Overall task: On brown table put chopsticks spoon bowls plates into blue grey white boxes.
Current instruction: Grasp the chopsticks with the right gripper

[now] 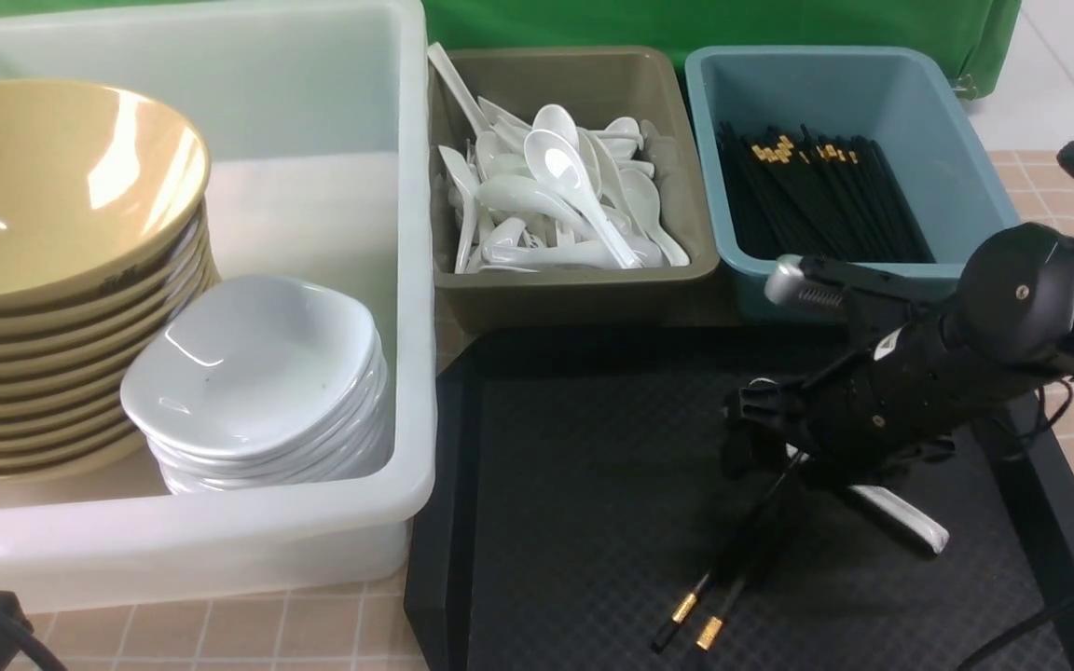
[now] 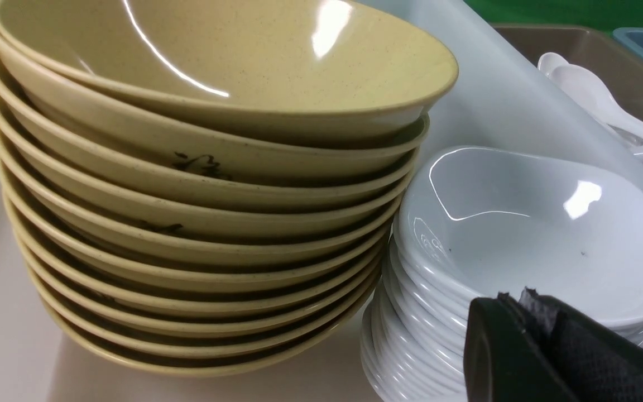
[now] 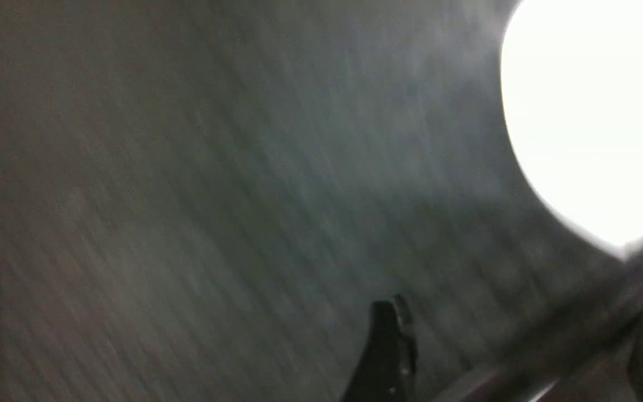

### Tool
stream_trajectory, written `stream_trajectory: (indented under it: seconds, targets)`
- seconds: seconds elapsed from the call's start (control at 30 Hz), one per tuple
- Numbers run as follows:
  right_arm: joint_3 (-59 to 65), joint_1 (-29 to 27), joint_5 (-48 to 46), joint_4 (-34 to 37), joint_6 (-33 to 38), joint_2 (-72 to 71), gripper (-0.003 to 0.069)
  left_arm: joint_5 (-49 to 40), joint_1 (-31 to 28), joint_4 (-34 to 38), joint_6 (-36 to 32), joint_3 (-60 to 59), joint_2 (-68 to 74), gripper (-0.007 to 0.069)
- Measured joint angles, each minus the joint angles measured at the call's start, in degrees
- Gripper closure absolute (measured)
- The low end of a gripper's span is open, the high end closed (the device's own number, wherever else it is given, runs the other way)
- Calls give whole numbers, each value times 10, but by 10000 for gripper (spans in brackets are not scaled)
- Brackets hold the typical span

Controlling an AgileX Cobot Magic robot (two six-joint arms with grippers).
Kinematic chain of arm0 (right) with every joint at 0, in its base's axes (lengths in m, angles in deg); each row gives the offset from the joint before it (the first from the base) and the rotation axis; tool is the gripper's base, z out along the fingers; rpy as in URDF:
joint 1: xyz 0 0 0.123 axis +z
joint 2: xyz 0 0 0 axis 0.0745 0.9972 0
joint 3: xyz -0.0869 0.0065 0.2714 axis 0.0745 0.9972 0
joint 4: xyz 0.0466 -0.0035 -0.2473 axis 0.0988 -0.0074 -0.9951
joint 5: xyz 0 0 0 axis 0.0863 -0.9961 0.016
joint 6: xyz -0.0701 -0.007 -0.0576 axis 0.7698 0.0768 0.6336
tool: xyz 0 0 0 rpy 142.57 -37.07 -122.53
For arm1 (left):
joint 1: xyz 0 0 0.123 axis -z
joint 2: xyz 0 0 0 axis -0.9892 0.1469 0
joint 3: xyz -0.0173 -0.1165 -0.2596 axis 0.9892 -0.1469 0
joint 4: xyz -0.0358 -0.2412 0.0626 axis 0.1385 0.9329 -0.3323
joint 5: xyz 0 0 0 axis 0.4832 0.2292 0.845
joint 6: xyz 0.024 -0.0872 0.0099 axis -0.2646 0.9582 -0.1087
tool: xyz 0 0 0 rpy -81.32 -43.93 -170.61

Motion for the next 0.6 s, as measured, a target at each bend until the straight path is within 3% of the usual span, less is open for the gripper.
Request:
stream_trajectory:
  seconds: [0.17, 0.3, 0.4, 0.43, 0.53, 0.6]
  targets:
    - [-1, 33, 23, 3, 13, 32, 103, 0, 0, 0, 0, 0, 0, 623]
    - [-15, 52, 47, 3, 22, 53, 171, 1, 0, 0, 0, 0, 0, 623]
    - [-36, 62, 60, 3, 58, 75, 281, 1, 0, 0, 0, 0, 0, 623]
    - [-37, 62, 60, 3, 61, 76, 281, 1, 0, 0, 0, 0, 0, 623]
    - [-56, 67, 54, 1, 114, 89, 469, 0, 0, 0, 0, 0, 0, 623]
    - [-57, 68, 49, 2, 130, 90, 540, 0, 0, 0, 0, 0, 0, 623]
